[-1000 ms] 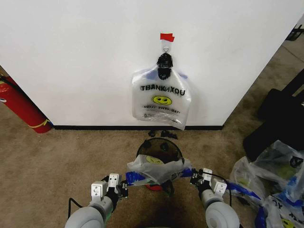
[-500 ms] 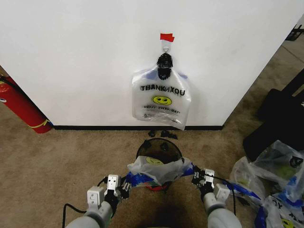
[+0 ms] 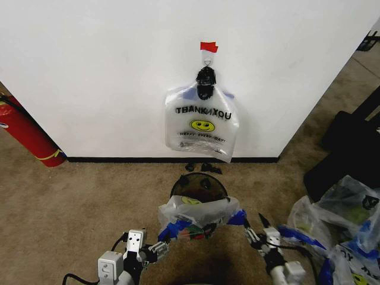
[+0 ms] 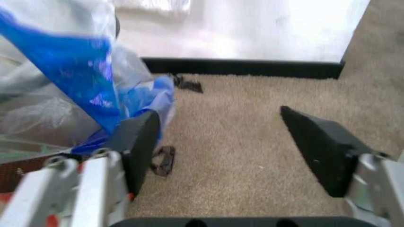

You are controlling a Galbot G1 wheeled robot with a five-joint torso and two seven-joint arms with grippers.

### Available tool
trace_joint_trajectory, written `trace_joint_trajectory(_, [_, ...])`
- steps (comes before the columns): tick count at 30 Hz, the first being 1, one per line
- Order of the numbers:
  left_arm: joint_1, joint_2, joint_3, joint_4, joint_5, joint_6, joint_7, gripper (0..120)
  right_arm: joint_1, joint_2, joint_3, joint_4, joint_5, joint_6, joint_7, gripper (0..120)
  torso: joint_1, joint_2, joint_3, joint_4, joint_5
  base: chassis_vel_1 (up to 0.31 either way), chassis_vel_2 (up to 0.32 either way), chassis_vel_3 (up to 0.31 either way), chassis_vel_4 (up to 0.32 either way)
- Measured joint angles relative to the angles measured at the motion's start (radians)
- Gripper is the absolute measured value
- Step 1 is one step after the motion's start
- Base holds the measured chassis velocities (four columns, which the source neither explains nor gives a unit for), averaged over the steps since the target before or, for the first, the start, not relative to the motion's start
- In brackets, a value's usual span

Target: Pick up the garbage bag from the wall and place it over the trash bin.

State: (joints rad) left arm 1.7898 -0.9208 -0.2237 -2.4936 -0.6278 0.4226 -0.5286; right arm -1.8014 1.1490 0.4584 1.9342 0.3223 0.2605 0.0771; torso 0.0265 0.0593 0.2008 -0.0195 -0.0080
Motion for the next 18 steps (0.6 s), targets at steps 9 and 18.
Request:
trace_joint_trajectory(9, [-0.021,-0.004,-0.024,-0.006,0.011,-0.084,0.006,100,-0.006,0.008,0.093,-0.078,0.13,0.244,-0.263,99,0.0,0.0,0.0,0.0003,0.0002,0.0,0.0,0.0,0.0])
trace_joint_trajectory(18, [-0.158,0.05,-0.127,0.029,-0.036,-0.208,0.151,100,0.011,0.017,0.147,-0.026,0.236,0.301,-0.366,100,0.0,0.0,0.0,-0.0003,-0.0003,0.0,0.0,0.0,0.0])
